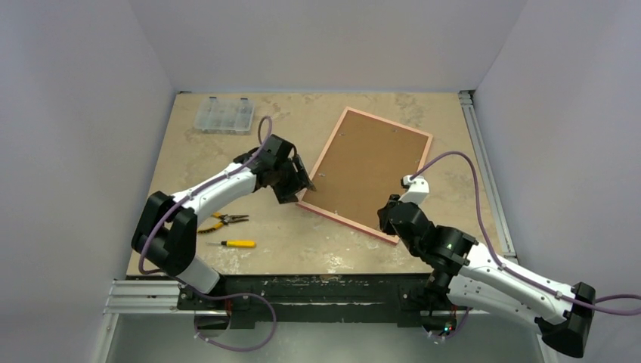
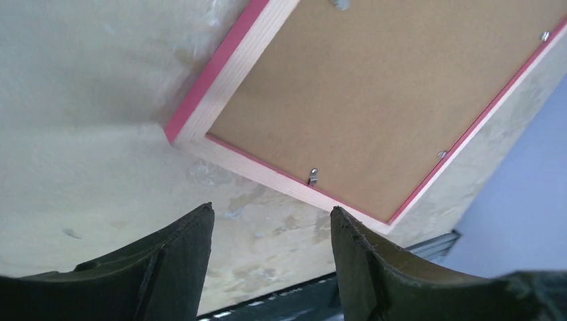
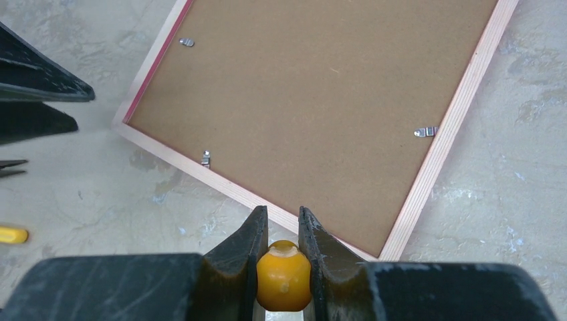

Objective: Take the photo out of the frame

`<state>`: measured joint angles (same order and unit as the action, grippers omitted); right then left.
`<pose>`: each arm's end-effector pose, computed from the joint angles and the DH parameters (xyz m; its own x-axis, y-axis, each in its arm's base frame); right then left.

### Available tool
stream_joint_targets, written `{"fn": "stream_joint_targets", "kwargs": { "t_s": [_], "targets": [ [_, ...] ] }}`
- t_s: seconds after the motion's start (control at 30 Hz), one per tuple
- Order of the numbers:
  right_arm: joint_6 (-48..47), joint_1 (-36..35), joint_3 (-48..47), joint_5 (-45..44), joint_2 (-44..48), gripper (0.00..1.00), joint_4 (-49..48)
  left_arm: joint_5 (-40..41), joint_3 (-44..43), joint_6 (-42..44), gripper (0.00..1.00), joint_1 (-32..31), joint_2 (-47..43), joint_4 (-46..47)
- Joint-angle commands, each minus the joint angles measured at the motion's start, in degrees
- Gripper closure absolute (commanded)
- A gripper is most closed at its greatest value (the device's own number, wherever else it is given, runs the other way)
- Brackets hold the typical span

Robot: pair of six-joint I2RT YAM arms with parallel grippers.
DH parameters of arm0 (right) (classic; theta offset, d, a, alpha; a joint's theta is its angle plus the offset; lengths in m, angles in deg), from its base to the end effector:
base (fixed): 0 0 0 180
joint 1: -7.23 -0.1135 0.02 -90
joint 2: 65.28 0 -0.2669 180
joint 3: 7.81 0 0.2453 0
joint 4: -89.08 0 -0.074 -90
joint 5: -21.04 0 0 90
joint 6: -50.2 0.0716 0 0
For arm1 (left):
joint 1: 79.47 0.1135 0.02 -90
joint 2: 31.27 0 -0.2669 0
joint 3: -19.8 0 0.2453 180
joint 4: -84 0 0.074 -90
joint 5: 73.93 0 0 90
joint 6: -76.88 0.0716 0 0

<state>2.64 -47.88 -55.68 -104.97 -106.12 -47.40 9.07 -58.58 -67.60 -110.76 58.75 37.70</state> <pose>0.1304 0.1134 0.2396 -0.5163 0.2139 -0.8292 -0.0606 0.9568 0.2845 0.2838 -0.1827 0.2080 -0.8853 -0.4073 -0.2243 -0.2578 0.8315 -0.4920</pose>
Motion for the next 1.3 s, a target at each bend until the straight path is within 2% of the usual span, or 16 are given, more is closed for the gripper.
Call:
{"fn": "stream_joint_targets", "kwargs": {
  "t_s": [0.0, 0.2, 0.4, 0.63, 0.7, 0.87, 0.97, 1.13, 1.27],
  "targets": [
    [0.38, 0.01, -0.31, -0.03, 0.89, 1.0, -1.43, -7.27, 7.33, -27.84, 0.38, -0.4, 1.24, 7.24],
    [1.14, 0.01, -0.03, -0.83, 2.27, 1.0, 0.35, -3.64, 10.71, -37.25, 0.37, -1.6, 1.42, 12.43],
    [1.25, -0.04, 0.86, -0.62, 2.56, 1.0, -1.23, -1.61, 9.11, -41.6, 0.41, -2.94, 5.54, 11.18],
    [0.97, 0.05, 0.53, -0.63, 0.9, 1.0, -1.47, 0.04, 8.33, -44.79, 0.52, -4.44, 9.22, 13.15],
    [1.05, -0.04, 0.81, -0.5, 0.78, 1.0, -1.82, 0.68, 7.8, -44.15, 0.63, -4.76, 10.04, 13.3],
    [0.68, -0.04, 0.63, -0.38, -0.17, 1.0, -2.15, 3.5, 4.95, -34.36, 0.9, -4.92, 11.35, 9.19],
    [-0.69, 0.0, 0.97, 0.09, -1.16, 1.0, -3.5, 5.21, 2.07, -24.36, 0.99, -4.18, 12.36, 6.1],
    [-3.61, 0.0, 1.72, 2.18, -4.15, 1.0, -8.69, 1.53, -5.17, -6.1, 1.0, -1.62, 16.69, 3.05],
    [-6.13, 0.01, 1.22, 3.81, -8.65, 1.0, -14.08, -1.06, -7.85, 2.65, 1.0, -0.59, 17.82, 2.74]
  ]
}}
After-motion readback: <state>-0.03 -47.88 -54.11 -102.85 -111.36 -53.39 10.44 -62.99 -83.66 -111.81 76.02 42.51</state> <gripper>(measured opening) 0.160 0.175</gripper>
